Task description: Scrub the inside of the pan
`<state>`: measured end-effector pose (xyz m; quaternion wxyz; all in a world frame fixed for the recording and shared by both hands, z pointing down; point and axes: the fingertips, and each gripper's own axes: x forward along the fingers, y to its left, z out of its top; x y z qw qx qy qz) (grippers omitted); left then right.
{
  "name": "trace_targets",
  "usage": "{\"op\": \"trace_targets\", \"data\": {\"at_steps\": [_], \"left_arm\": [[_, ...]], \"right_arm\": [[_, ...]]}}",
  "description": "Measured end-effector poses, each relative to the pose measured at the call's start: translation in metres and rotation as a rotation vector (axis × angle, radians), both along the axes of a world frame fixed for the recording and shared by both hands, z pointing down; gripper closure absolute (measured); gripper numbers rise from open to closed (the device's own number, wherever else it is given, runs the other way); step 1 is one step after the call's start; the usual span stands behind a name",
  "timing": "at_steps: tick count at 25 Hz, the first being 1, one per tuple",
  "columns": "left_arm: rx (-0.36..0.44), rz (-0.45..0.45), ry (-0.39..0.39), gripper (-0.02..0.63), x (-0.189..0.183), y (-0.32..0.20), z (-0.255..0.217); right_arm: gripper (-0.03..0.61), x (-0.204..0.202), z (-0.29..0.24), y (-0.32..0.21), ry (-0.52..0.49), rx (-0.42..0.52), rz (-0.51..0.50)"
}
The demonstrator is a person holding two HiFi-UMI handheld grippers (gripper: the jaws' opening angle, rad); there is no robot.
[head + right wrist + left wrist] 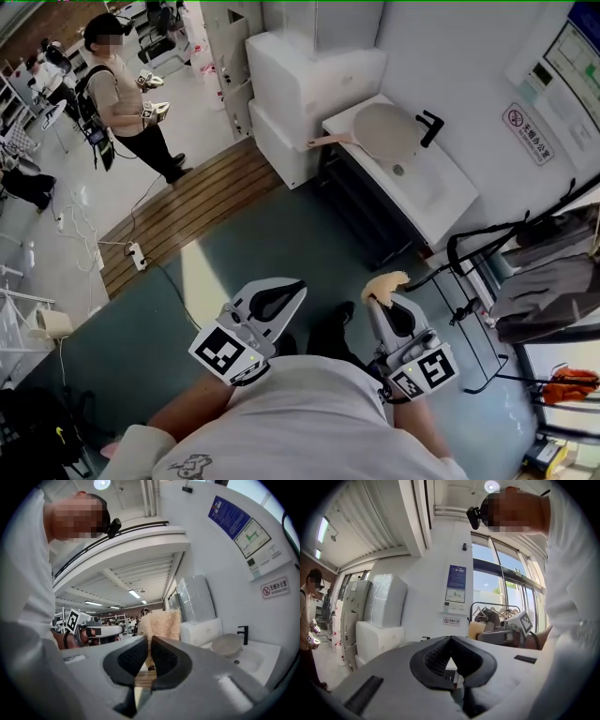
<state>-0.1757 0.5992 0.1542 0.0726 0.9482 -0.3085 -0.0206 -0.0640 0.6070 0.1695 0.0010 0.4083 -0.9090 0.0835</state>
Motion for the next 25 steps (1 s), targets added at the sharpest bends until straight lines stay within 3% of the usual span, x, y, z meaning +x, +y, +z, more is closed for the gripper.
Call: {"op": "trace_targets", "data": {"at_steps": [11,25], "left_arm": [[-0.022,-0.061,-0.032,0.615,0.035,-0.097,0.016],[-0.006,-0.007,-0.061,0.617,0.168,-0.230,0.011]], "right_arm": [[0.557,0.044,0.013,-0.114,-0.008,-0.007,-0.039],[0.557,0.177,0.000,-0.245,0.001,0.022,-0.012]]}}
